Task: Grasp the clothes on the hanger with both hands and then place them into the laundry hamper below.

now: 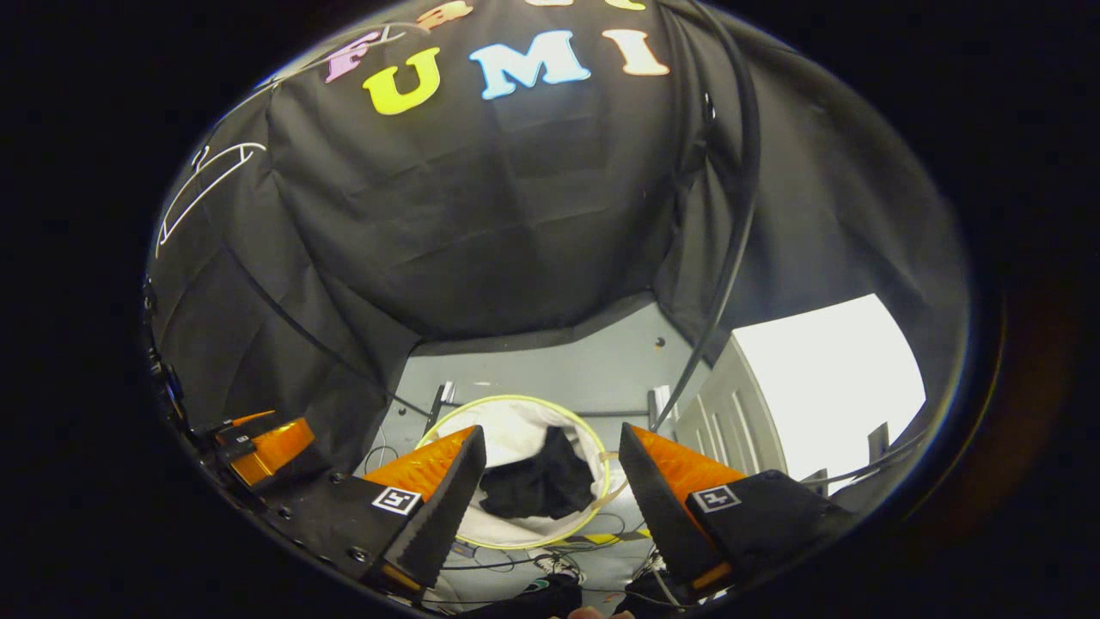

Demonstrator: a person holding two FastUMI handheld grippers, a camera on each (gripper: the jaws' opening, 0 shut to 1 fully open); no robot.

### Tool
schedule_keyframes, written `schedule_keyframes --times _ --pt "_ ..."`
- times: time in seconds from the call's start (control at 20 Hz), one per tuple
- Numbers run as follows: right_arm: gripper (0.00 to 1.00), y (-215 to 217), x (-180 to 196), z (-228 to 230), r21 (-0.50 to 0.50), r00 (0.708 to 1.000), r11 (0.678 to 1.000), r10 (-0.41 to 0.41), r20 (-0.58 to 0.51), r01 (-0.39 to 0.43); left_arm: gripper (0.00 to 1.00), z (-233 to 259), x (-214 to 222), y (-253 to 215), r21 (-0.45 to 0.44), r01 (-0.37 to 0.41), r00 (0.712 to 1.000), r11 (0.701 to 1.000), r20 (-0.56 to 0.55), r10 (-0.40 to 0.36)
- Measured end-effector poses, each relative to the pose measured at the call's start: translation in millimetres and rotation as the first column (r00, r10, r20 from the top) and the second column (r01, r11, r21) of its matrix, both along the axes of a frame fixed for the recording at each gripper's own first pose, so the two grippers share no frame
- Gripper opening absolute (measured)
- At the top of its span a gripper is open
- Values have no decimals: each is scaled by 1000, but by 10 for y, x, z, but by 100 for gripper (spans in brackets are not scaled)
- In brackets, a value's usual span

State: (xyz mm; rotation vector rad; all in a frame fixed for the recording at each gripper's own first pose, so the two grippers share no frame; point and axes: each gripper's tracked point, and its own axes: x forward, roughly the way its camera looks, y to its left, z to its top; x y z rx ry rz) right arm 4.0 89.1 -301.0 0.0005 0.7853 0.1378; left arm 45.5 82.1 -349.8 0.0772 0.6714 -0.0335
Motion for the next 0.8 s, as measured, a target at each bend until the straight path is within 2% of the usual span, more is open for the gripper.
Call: schedule_keyframes --times 0.25,0.35,0.45,0.55,0.65,0.7,0.75,0.8 --pt "98 -568 188 764 6 985 999 -38 168 37 98 1077 37 -512 13 -21 987 1000 159 19" --pt "98 -793 280 1085 21 971 999 -54 233 50 97 1547 40 -761 7 -39 974 999 224 36" --pt "98 -974 348 1428 46 950 998 -62 305 50 99 2036 42 -964 26 -49 949 998 313 39" --pt "98 -1179 399 1746 67 918 996 -77 388 56 98 2452 -37 -1109 78 -82 915 994 402 44" --pt "98 -1316 367 2091 83 873 996 -64 483 27 98 2750 -107 -1336 109 -118 879 987 473 53" --pt "93 -1395 354 2230 77 849 997 -51 525 12 98 2872 -138 -1465 101 -131 864 986 499 64" --pt "98 -1467 342 2354 67 826 998 -36 562 -2 99 2981 -170 -1588 78 -141 850 987 521 80" --pt "98 -1533 341 2462 57 805 998 -23 593 -13 99 3120 -193 -1662 46 -147 836 988 540 99"
